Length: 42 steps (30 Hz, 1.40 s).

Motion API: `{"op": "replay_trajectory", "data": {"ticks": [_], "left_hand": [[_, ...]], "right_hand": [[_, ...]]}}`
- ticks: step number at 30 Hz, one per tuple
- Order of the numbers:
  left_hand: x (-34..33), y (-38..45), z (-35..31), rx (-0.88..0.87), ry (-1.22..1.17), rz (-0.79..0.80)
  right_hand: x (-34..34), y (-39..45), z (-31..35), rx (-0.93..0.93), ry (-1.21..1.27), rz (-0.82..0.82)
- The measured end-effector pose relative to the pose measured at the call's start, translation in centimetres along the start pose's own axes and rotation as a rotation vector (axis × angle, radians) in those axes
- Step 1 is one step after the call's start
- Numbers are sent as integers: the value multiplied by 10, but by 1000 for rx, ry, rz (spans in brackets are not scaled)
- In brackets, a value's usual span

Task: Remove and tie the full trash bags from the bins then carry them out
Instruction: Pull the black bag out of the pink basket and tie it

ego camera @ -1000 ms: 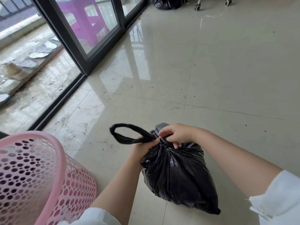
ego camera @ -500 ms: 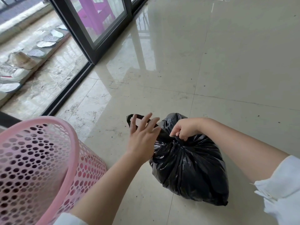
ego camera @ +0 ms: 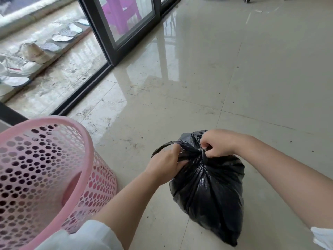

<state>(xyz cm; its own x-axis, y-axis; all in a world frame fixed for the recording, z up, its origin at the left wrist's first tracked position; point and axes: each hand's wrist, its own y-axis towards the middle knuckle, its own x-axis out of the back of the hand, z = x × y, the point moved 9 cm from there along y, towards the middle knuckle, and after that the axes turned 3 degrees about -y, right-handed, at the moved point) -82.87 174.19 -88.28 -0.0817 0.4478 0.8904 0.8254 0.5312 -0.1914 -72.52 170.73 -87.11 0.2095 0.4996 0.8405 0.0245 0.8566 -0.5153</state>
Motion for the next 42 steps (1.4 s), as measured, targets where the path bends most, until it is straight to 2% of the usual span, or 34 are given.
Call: {"op": "replay_trajectory", "data": {"ticks": [3, 9, 16, 19, 21, 24, 27, 32, 39, 42], "left_hand": [[16, 4, -6, -53, 0, -136], [-1, 20, -12, -25, 250, 60], [5, 22, -9, -82, 268, 44], [1, 16, -7, -113, 307, 52], [-4, 12, -7, -126, 297, 79], [-3, 17, -9, -113, 220, 91], [8, 25, -8, -117, 177, 37], [5, 27, -8, -171, 211, 95], [5, 16, 26, -105, 271, 132], [-3, 13, 33, -53, 275, 176]], "right_hand": [[4, -5, -5, -30, -54, -88], [2, -13, -13, -37, 125, -146], [-2, -15, -13, 14, 268, -14], [-16, -20, -9, 6, 396, 146], [-24, -23, -4, 7, 325, 210], [-16, -23, 2, 47, 160, 145], [4, -24, -1, 52, 155, 55], [-4, -26, -5, 40, 146, 87], [-27, -33, -31, -30, 370, 97], [-38, -31, -32, -36, 353, 97]]}}
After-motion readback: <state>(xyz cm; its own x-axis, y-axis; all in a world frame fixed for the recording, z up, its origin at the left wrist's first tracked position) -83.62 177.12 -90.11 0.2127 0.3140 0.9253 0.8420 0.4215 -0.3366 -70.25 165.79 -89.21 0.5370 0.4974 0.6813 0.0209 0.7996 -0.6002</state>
